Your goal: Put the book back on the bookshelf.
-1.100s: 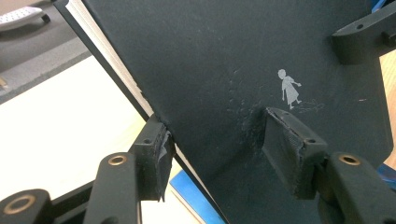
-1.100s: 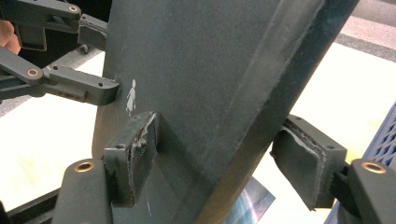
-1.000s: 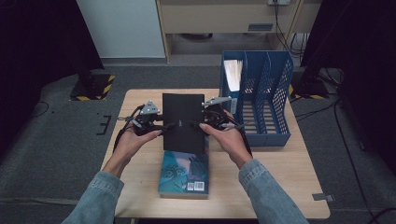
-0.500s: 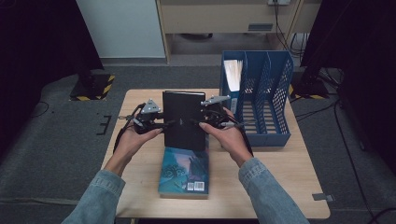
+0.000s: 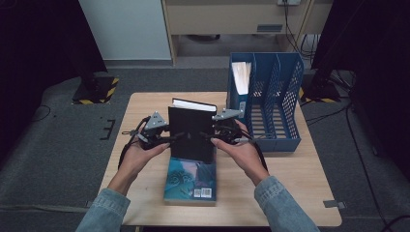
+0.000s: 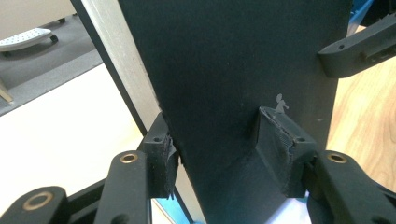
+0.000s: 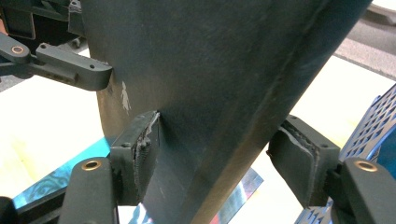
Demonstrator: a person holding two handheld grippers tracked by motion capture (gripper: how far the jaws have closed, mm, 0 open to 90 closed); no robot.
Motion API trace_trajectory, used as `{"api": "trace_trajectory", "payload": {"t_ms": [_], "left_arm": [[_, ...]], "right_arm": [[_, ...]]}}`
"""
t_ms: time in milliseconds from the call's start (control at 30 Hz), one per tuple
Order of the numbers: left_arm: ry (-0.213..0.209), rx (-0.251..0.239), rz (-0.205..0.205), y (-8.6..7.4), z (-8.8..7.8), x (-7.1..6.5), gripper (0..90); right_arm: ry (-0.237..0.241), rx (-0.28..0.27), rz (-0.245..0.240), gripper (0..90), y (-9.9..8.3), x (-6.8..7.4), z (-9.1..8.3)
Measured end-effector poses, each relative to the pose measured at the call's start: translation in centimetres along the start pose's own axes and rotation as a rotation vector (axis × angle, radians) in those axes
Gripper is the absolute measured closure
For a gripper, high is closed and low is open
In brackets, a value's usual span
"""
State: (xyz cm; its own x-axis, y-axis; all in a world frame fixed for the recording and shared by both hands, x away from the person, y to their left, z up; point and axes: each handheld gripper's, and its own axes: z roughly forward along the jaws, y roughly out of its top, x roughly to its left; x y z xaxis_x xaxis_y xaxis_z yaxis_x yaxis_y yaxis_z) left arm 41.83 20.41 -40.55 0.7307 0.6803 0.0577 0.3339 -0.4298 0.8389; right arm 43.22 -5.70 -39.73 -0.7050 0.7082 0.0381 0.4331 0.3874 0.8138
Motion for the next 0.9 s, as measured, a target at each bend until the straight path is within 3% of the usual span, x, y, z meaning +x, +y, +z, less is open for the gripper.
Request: {"api": "trace_trajectory", "payload": {"t_ms": [167,400,667,900], "left_arm": [[0.01,-0.006,-0.004,-0.8,-1.0,-1.0,49.1],[0.011,-0.065,-0.045,-2.6,-2.3,-2.1,47.3],[0.009,-0.058,-0.038,-2.6,-2.7,-2.6,45.7],[0.014,-0.048,-0.043,-2.6,-2.8,-2.7,45.4]], "right_arm": [[0.018,-0.006,-0.031,35.3,-0.4,0.9,-0.9],[0.049,-0.017,-0.054,35.1,-1.1,1.7,-1.7],[0.069,-0.007,-0.061,32.4,-1.1,2.0,-1.9],[0.085,0.025,-0.099,22.2,-0.6,2.1,-1.4]]}}
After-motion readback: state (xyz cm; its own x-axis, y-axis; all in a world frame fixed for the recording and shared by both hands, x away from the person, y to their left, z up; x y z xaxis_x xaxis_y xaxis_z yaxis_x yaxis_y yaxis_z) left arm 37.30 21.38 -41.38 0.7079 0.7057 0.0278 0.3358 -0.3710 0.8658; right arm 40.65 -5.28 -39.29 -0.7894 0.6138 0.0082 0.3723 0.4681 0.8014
